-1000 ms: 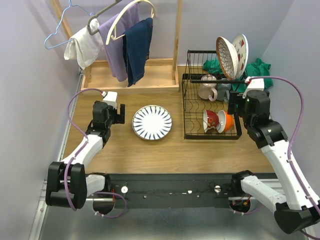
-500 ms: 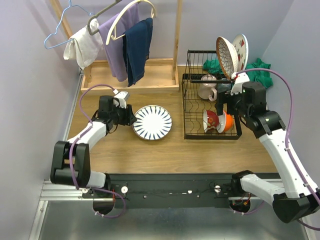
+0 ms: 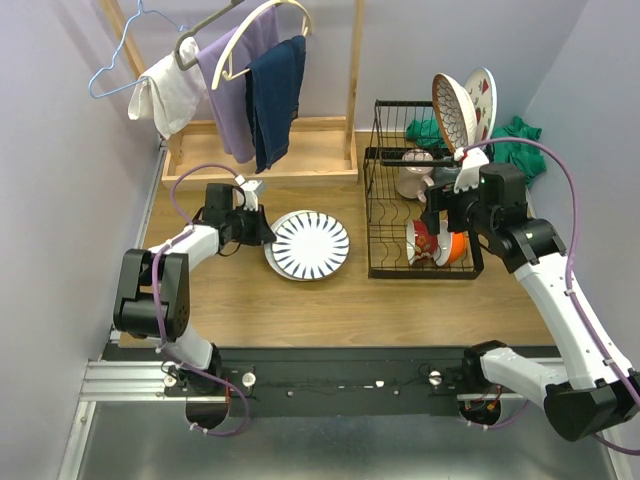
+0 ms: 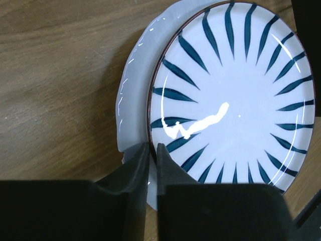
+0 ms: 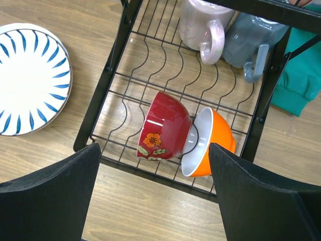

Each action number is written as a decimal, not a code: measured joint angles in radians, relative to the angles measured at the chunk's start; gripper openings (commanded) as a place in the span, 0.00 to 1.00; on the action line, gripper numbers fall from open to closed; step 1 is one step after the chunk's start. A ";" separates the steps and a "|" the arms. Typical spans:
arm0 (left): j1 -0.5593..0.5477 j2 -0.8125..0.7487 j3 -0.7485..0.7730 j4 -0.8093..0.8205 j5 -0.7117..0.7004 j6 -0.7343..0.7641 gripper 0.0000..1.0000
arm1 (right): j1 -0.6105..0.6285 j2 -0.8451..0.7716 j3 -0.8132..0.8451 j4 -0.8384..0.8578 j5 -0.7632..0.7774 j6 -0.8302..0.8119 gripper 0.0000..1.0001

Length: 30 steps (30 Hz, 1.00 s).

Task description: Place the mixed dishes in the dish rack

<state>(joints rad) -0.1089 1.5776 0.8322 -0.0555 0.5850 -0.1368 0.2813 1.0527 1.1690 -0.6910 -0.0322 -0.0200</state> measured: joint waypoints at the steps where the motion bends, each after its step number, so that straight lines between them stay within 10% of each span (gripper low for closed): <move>1: 0.000 0.010 0.008 -0.006 0.007 0.002 0.00 | 0.000 0.000 -0.002 0.000 -0.002 0.000 0.94; 19: -0.003 -0.060 0.054 -0.122 0.087 0.116 0.00 | 0.032 0.175 0.030 0.102 -0.331 0.010 1.00; 30: -0.006 -0.120 -0.005 -0.105 0.109 0.147 0.00 | 0.320 0.410 0.031 0.256 -0.330 0.064 1.00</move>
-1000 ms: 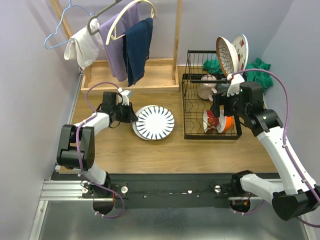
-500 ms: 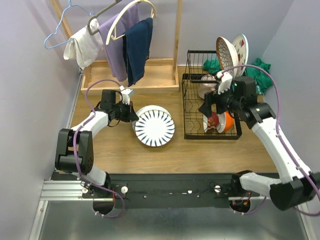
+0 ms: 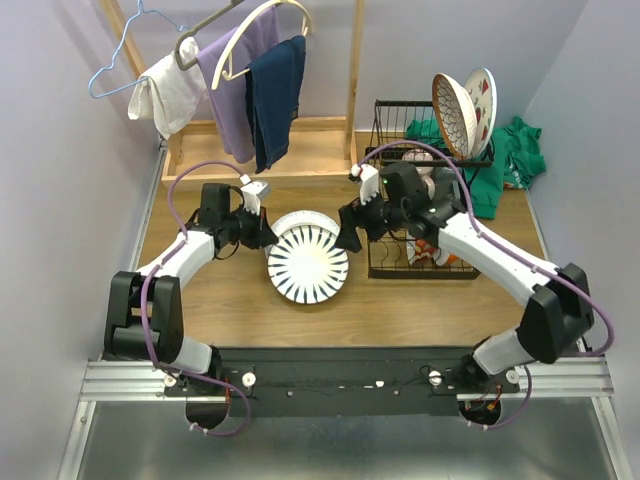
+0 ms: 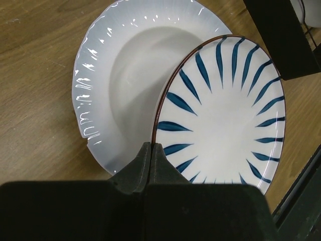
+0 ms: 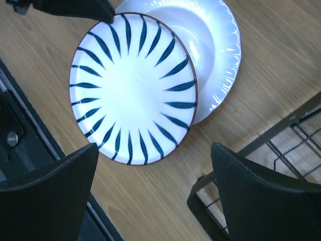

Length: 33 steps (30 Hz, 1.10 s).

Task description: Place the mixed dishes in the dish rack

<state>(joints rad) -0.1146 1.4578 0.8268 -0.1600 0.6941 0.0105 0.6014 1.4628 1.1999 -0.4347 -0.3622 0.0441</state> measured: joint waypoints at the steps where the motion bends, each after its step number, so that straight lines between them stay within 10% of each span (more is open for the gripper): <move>1: 0.000 -0.002 0.000 0.003 0.003 0.001 0.00 | 0.007 0.018 0.005 0.008 -0.002 -0.001 1.00; 21: -0.024 -0.181 -0.012 -0.037 0.082 0.092 0.00 | 0.003 0.425 0.222 0.074 -0.164 -0.236 0.99; 33: -0.025 -0.182 -0.025 -0.021 0.082 0.116 0.00 | 0.003 0.509 0.280 -0.021 -0.505 -0.334 0.43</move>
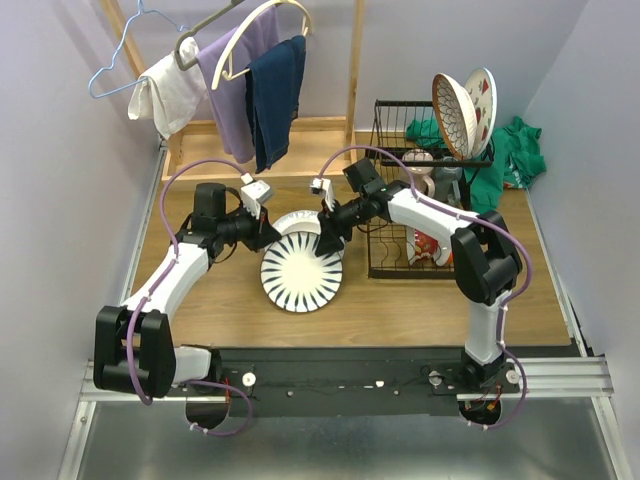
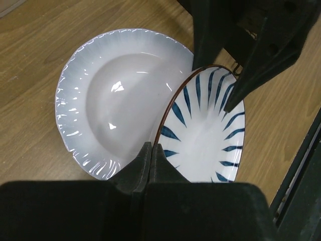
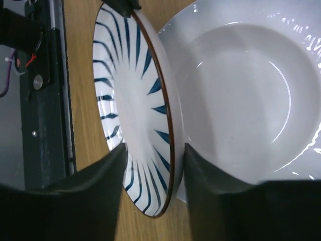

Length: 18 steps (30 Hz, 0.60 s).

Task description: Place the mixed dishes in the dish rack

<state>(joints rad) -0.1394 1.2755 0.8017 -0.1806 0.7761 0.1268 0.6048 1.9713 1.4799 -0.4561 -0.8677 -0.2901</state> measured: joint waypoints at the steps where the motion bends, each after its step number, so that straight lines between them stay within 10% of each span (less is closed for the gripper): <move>1: 0.000 0.000 0.000 0.005 0.000 -0.002 0.00 | 0.000 0.000 0.000 -0.013 -0.018 -0.011 0.35; 12: 0.001 -0.036 -0.002 0.114 -0.005 -0.048 0.01 | -0.003 0.018 0.006 -0.072 -0.042 -0.044 0.01; 18: 0.002 -0.058 0.001 0.111 -0.045 -0.071 0.29 | -0.002 0.018 0.000 -0.074 -0.021 -0.052 0.01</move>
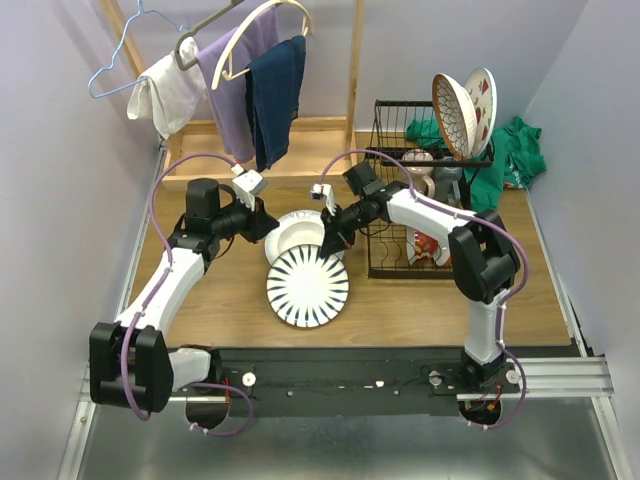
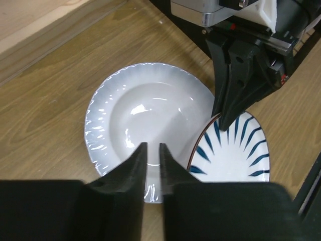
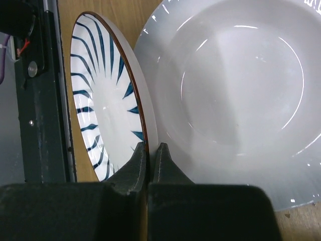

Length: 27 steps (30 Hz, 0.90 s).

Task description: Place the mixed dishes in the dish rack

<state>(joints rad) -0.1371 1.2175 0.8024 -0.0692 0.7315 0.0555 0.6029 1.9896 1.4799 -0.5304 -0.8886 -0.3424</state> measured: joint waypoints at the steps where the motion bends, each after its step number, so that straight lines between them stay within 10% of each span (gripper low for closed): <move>1: 0.000 -0.010 0.005 -0.018 -0.011 -0.001 0.30 | 0.000 -0.003 0.000 -0.005 0.008 -0.002 0.00; 15: 0.000 -0.343 0.034 -0.073 -0.222 0.012 0.44 | 0.001 -0.250 0.394 -0.266 0.304 0.089 0.00; 27: -0.002 -0.306 0.006 0.002 -0.268 -0.066 0.44 | 0.002 -0.488 0.518 -0.065 1.263 0.153 0.00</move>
<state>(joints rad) -0.1390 0.9112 0.8089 -0.0673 0.4633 -0.0109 0.6048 1.5013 1.9976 -0.5957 0.3748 -0.1890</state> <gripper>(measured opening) 0.439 0.046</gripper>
